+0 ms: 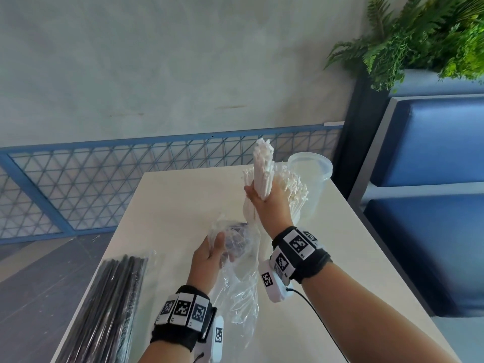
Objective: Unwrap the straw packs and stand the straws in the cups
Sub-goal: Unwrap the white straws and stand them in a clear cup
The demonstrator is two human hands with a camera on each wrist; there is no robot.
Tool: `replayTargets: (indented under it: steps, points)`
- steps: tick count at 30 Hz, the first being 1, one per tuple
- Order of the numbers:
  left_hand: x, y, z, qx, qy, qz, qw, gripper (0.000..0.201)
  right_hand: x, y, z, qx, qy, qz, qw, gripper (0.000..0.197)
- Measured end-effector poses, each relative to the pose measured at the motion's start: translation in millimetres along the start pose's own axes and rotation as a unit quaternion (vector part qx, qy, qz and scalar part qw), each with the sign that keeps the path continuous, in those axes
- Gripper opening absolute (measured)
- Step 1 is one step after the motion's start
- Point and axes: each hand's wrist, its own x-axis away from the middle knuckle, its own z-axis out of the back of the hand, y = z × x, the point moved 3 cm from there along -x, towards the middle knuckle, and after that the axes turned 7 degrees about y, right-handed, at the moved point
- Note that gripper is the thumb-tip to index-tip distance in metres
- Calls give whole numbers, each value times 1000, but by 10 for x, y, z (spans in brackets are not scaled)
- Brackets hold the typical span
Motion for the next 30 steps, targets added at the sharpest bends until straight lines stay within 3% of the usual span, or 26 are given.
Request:
replayTargets:
  steps: [2,5,7,10,12,15,19,22,27,30]
  points:
    - [-8,44,4,26,10,-8,1000,32,1,111,-9,-3,-4,-28,1000,21]
    - [-30,65,23,37,17,-9,999,36,-31,122,6,1,-7,-55,998,11]
    - [-40,63,41,38,17,-9,999,35,-60,44,67,-11,40,-54,998,15]
    - [-67,12,75,12,29,-10,999,37,-87,-222,200,-73,124,31,989,48]
    - [-75,-39,81,-21,36,-11,999,42,-110,-353,234,-66,121,110,984,63]
    - [-64,-77,28,-24,21,-4,999,44,-135,-333,212,-7,95,159,983,52]
    - [-40,-75,-23,-11,22,8,1000,34,-103,-71,152,53,65,147,986,28]
    - [-30,-75,-8,-19,25,5,999,31,-103,20,152,68,61,136,986,30]
    - [3,-49,-1,-23,19,9,1000,52,-35,78,129,71,47,134,987,26]
    - [33,16,-4,-27,27,5,999,44,-37,90,126,105,2,125,987,45]
